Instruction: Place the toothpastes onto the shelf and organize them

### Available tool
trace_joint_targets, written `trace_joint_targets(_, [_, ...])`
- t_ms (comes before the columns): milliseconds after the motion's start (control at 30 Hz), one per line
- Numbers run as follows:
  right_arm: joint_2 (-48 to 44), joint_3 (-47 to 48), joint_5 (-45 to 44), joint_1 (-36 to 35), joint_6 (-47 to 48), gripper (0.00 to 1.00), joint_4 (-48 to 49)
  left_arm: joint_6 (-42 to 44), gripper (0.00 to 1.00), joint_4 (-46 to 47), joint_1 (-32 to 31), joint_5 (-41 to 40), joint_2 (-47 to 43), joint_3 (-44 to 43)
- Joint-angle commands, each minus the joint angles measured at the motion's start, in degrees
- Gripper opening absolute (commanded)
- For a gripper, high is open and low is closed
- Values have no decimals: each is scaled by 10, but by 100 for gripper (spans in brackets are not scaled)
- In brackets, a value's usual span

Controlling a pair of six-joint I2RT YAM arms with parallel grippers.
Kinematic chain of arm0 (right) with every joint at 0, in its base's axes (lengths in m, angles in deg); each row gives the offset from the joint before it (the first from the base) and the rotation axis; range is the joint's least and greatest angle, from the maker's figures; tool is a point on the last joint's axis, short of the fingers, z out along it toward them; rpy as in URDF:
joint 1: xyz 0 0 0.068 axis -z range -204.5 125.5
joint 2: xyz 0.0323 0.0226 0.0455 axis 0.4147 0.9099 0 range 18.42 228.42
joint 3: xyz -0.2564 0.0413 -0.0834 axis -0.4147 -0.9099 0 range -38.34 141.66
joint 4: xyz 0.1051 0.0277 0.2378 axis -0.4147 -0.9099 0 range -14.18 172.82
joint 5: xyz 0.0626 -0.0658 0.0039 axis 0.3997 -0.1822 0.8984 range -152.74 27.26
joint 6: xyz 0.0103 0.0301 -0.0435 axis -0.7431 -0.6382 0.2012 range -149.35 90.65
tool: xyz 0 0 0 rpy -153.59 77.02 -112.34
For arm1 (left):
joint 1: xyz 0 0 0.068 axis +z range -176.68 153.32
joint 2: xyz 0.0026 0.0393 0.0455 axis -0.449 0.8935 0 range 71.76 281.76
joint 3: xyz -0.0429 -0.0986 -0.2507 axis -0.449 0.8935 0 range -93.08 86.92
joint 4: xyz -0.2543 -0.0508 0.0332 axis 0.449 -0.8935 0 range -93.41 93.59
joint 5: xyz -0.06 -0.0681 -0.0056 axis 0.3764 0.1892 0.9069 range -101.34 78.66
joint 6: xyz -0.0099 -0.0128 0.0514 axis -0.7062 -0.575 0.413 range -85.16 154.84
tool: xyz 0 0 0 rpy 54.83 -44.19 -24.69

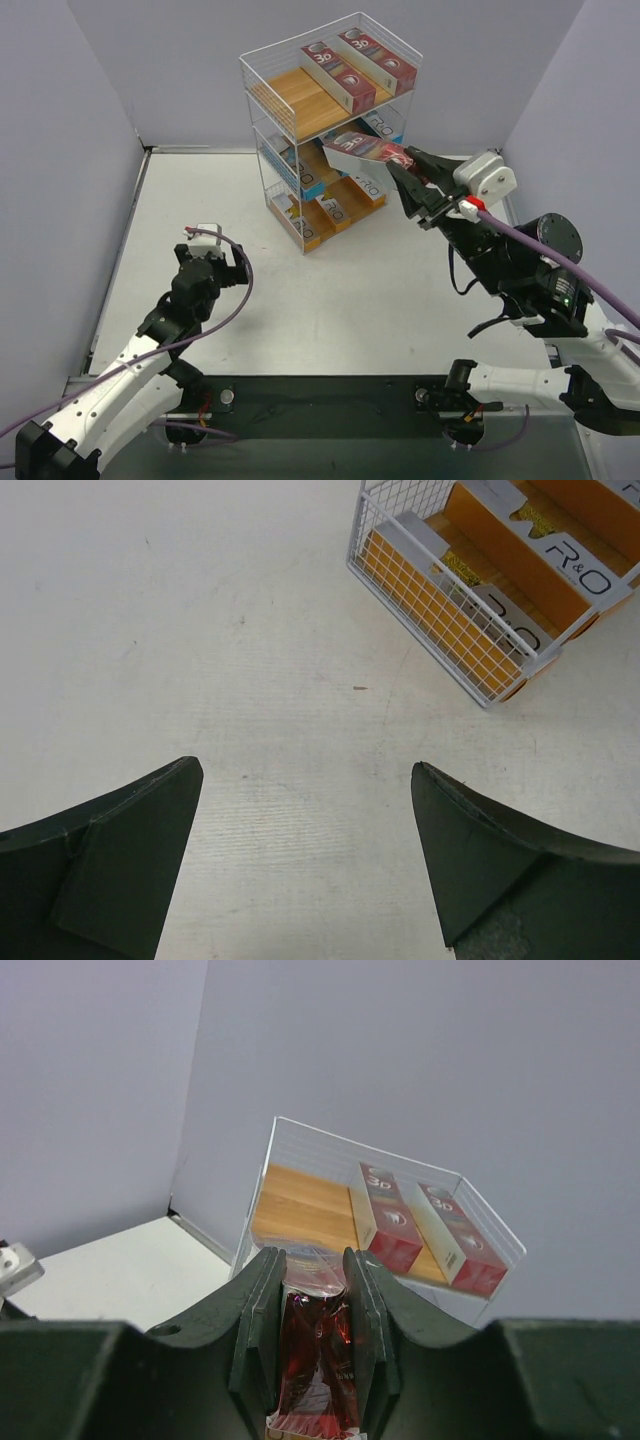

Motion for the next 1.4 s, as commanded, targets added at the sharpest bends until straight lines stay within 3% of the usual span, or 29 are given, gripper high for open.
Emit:
trace_joint_targets(0, [44, 56, 25, 16, 68, 2, 98, 30, 97, 71, 3, 19, 8, 19])
trace_joint_targets(300, [155, 140, 92, 122, 34, 4, 151, 38, 97, 104, 2, 27, 16, 53])
trace_joint_targets(600, [250, 195, 151, 165, -11, 4, 184, 60, 97, 127, 4, 32, 23, 53])
trace_joint_targets(900, [326, 181, 152, 192, -58, 5, 261, 50, 97, 137, 4, 59, 19, 54])
trace_joint_targets(1367, [366, 102, 219, 219, -194, 16, 321, 45, 97, 146, 4, 73, 21, 55])
